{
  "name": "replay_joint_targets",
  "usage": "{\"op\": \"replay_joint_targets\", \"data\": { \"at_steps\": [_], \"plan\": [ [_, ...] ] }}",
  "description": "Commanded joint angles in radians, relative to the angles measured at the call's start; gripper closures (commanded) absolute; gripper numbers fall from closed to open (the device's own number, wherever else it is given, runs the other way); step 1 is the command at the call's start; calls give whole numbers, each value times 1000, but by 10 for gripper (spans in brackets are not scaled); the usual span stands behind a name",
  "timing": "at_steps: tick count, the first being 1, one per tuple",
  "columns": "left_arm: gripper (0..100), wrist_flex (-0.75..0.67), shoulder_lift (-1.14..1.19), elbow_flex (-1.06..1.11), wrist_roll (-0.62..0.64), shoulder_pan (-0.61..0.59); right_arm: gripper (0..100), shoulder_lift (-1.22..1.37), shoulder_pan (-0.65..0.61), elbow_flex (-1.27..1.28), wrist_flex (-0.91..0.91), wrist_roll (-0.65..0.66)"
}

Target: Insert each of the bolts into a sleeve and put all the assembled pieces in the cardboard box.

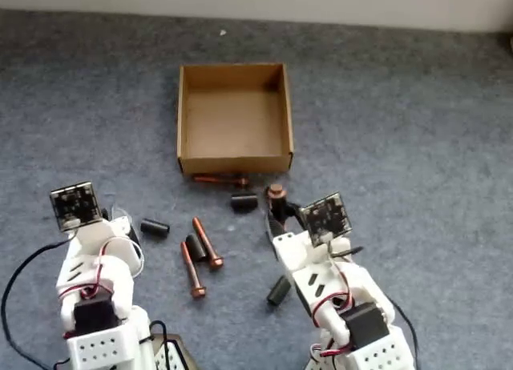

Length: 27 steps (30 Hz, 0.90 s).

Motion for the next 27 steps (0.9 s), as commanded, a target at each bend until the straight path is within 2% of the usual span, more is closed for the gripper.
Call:
{"op": "replay_joint_targets", "data": {
  "at_steps": [1,13,22,24,27],
  "plan": [
    [989,-164,-4,65,-74,-12,994,306,7,-283,2,-12],
    [989,-114,-1,65,-84,1,994,1363,10,-1015,-268,-12],
    [989,-114,-1,65,-84,1,990,1914,73,-1431,-312,-12],
    [989,-114,-1,65,-84,1,947,1997,97,-1512,-278,-12],
    [989,-114,-1,65,-84,1,817,2068,111,-1666,-91,-12]
  ]
}}
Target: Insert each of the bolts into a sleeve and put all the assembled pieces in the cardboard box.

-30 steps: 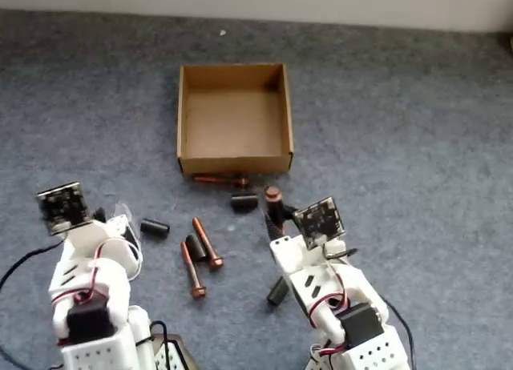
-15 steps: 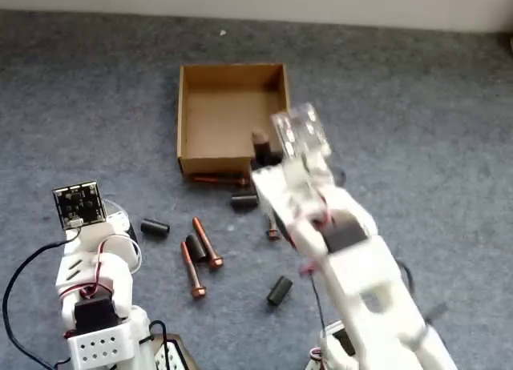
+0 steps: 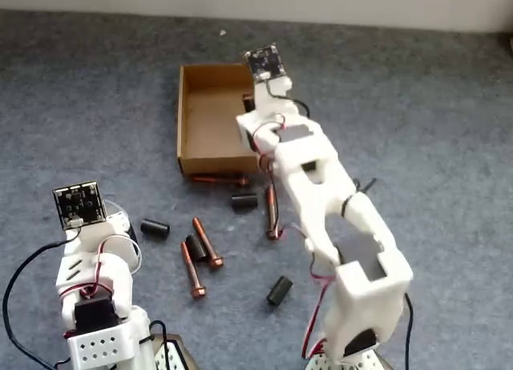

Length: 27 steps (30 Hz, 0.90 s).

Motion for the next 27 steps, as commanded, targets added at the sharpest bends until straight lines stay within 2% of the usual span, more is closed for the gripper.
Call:
{"op": "replay_joint_targets", "data": {
  "at_steps": [1,10,19,24,27],
  "plan": [
    [989,2,-2,19,-9,4,785,50,35,-282,246,-6],
    [989,2,-2,19,-9,4,769,58,-21,-599,832,9],
    [989,2,-2,19,-9,4,769,64,-157,-624,1251,476],
    [989,2,-2,19,-9,4,769,65,-228,-518,1242,563],
    [989,2,-2,19,-9,4,769,59,-246,-384,1141,583]
  ]
}}
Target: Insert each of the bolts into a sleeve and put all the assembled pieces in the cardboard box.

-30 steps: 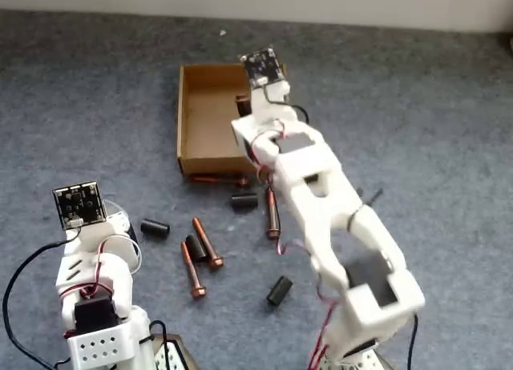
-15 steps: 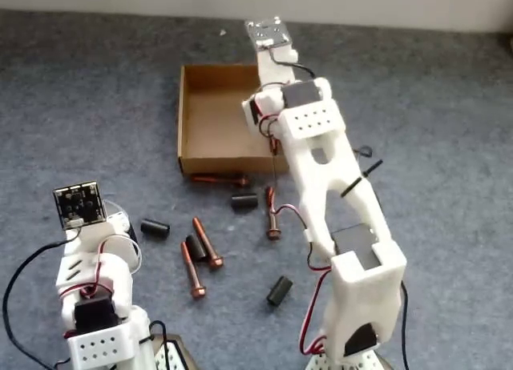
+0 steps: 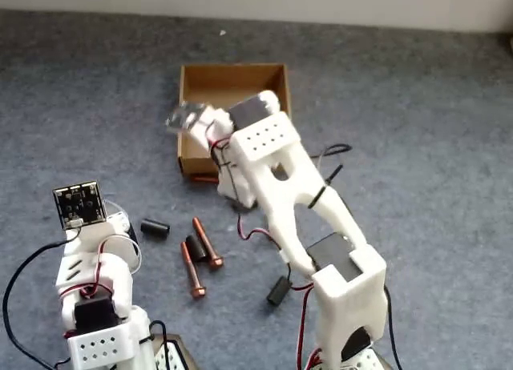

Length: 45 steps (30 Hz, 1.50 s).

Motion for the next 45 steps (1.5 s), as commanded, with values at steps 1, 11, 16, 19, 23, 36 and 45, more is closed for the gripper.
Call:
{"op": "replay_joint_targets", "data": {
  "at_steps": [1,11,16,19,23,36,45],
  "plan": [
    [989,2,-2,19,-9,4,769,-21,-36,154,-130,37],
    [989,2,-2,19,-9,4,769,-13,-33,338,-443,38],
    [989,2,-2,19,-9,4,786,51,-33,383,-535,38],
    [989,2,-2,19,-9,4,828,110,-35,383,-549,37],
    [989,2,-2,19,-9,4,898,133,-35,383,-544,29],
    [989,2,-4,19,-54,4,992,-337,-15,513,-415,-281],
    [982,-2,-7,-1,-413,-2,992,-728,173,843,-475,-522]
  ]
}}
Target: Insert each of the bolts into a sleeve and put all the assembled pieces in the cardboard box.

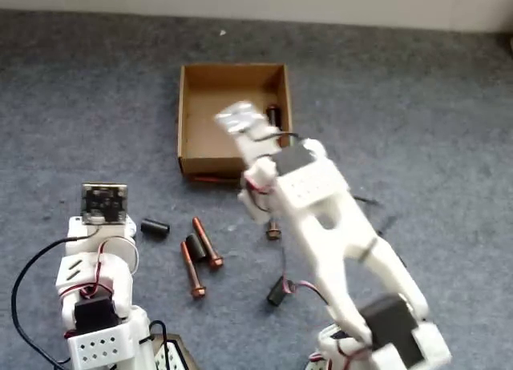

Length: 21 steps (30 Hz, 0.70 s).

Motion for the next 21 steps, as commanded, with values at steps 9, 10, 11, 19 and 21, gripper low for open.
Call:
{"op": "replay_joint_targets", "data": {
  "at_steps": [9,10,11,19,21],
  "plan": [
    [933,94,1,-249,-133,25,993,-469,272,576,-381,-192],
    [933,112,1,-275,-166,51,993,-486,297,608,-398,-204],
    [933,138,2,-300,-198,87,993,-496,318,633,-404,-213],
    [915,361,2,-415,-420,377,993,-503,444,661,-493,-258],
    [886,376,4,-415,-477,403,993,-501,464,662,-516,-258]
  ]
}}
